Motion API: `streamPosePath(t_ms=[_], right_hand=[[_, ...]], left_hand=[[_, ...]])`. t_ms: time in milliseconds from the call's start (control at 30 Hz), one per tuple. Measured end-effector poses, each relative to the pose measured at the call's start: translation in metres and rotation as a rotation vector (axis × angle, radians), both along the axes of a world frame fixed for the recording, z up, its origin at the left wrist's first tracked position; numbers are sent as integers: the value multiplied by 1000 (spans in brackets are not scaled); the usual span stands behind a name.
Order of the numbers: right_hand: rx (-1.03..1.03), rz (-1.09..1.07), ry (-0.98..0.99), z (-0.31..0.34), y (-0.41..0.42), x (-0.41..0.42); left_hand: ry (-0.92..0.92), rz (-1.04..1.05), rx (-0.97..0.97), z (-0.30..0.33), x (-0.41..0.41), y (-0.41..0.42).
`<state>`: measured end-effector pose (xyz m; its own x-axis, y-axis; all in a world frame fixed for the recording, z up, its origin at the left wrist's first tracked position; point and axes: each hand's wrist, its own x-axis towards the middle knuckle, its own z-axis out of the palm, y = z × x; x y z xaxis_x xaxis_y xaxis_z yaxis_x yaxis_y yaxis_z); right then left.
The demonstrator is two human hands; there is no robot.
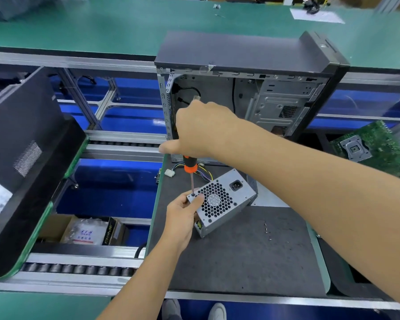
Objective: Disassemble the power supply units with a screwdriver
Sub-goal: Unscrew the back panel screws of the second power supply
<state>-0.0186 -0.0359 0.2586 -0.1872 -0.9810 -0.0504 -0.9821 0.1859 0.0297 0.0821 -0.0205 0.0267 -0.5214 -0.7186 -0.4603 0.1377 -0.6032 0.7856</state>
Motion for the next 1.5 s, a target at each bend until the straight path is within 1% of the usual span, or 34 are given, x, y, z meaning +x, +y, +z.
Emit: streamPosePath(t_ms=[100, 233, 467, 567, 700, 800, 833, 900, 933, 967, 1000, 1067, 1100, 1133, 1200, 1233, 1267, 1333, 1367, 1433, 1500], right_hand=[[21, -13, -11, -3, 2, -4], [99, 1, -76, 2, 6, -14], [197, 121, -198, 2, 13, -24], [265, 154, -193, 3, 11, -28], [242, 207, -272, 5, 10, -34], [171, 167, -345, 8, 14, -33], [178, 124, -310, 6, 16, -31], [244, 46, -132, -8, 21, -21], [242, 25, -48, -17, 24, -15], [190, 21, 11, -25, 25, -9], [113, 33, 57, -31, 23, -3], [-13, 71, 97, -41, 15, 4], [-27, 59, 93, -46, 12, 4], [-1, 26, 59, -52, 11, 2], [120, -66, -29, -65, 12, -5], [175, -93, -51, -75, 16, -9], [195, -83, -51, -85, 19, -12], [174, -39, -32, -99, 20, -22], [171, -31, -39, -103, 21, -26], [177, -59, -77, -105, 21, -36], [214, -49, -84, -101, 24, -44]], left_hand=[[-14, 16, 15, 1, -1, 0], [-17, 23, 30, 2, -1, -1], [-14, 8, 47, 2, 0, -4], [-13, 11, 54, 2, 1, -5], [-18, 6, 47, 2, 1, -4], [-21, 3, 30, 1, 0, -2], [-18, 3, 25, 2, 0, -1], [-9, 4, 6, 2, 0, -1], [-20, -7, -7, 2, 0, -1], [-34, -27, -30, 2, 1, 0], [-68, -51, -93, 2, 1, 0], [-129, -80, -292, 2, 6, -8], [-75, -81, -365, 4, 6, -16], [-5, -50, -384, 9, 5, -25], [55, 50, -289, 20, -4, -52], [50, 47, -253, 25, -14, -61], [-10, 49, -292, 29, -23, -65], [-163, 41, -441, 28, -39, -59], [-196, 16, -441, 25, -43, -55], [-165, -29, -434, 22, -45, -53], [-154, -3, -463, 22, -43, -57]])
